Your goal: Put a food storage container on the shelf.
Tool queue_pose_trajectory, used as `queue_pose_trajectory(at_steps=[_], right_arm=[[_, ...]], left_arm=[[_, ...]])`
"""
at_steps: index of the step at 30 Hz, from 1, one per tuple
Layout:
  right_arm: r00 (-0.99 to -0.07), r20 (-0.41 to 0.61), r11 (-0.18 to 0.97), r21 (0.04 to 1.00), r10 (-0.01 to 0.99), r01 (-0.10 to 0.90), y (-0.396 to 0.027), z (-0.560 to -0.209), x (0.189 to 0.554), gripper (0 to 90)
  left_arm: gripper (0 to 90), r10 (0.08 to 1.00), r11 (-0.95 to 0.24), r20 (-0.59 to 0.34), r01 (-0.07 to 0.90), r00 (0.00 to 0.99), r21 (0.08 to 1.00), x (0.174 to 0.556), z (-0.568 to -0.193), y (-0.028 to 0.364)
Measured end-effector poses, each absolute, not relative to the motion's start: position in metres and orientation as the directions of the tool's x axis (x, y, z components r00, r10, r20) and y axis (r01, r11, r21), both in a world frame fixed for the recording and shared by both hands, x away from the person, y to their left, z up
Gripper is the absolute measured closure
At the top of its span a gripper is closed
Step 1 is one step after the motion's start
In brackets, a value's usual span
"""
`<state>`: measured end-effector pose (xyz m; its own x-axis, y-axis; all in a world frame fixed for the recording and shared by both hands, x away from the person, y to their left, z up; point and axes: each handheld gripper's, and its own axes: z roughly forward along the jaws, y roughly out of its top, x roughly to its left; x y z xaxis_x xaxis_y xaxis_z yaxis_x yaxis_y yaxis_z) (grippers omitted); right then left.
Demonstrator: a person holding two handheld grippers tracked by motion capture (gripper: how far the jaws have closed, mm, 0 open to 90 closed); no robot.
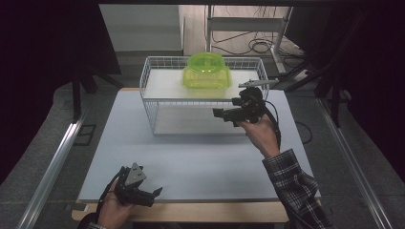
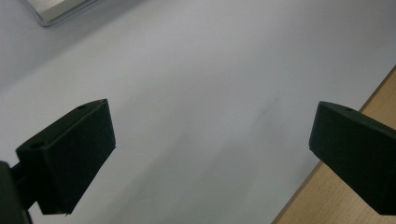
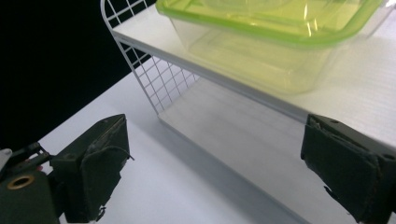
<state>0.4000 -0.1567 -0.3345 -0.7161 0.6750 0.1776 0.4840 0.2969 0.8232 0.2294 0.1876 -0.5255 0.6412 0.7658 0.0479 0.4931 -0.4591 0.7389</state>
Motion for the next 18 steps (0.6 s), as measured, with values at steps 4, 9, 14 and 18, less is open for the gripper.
queue_pose_trajectory(at_steps=[4, 9, 14, 18], right_arm=[[-0.720, 0.170, 0.309, 0.819, 0.673, 0.483, -0.158, -0.339, 0.396, 7.3], [-0.722, 0.161, 0.317, 0.819, 0.673, 0.479, -0.159, -0.343, 0.393, 6.4], [-0.727, 0.147, 0.336, 0.814, 0.671, 0.474, -0.160, -0.349, 0.390, 5.4], [-0.734, 0.129, 0.355, 0.812, 0.667, 0.464, -0.161, -0.354, 0.385, 4.3]], left_arm=[[1.1, 0.763, -0.463, 0.052, 0.489, 0.644, 0.739, 0.229, -0.525, 0.187], [1.4, 0.765, -0.456, 0.049, 0.486, 0.642, 0.746, 0.229, -0.525, 0.187], [1.5, 0.765, -0.457, 0.054, 0.482, 0.642, 0.748, 0.228, -0.525, 0.187], [1.3, 0.764, -0.459, 0.056, 0.481, 0.643, 0.747, 0.228, -0.525, 0.186]])
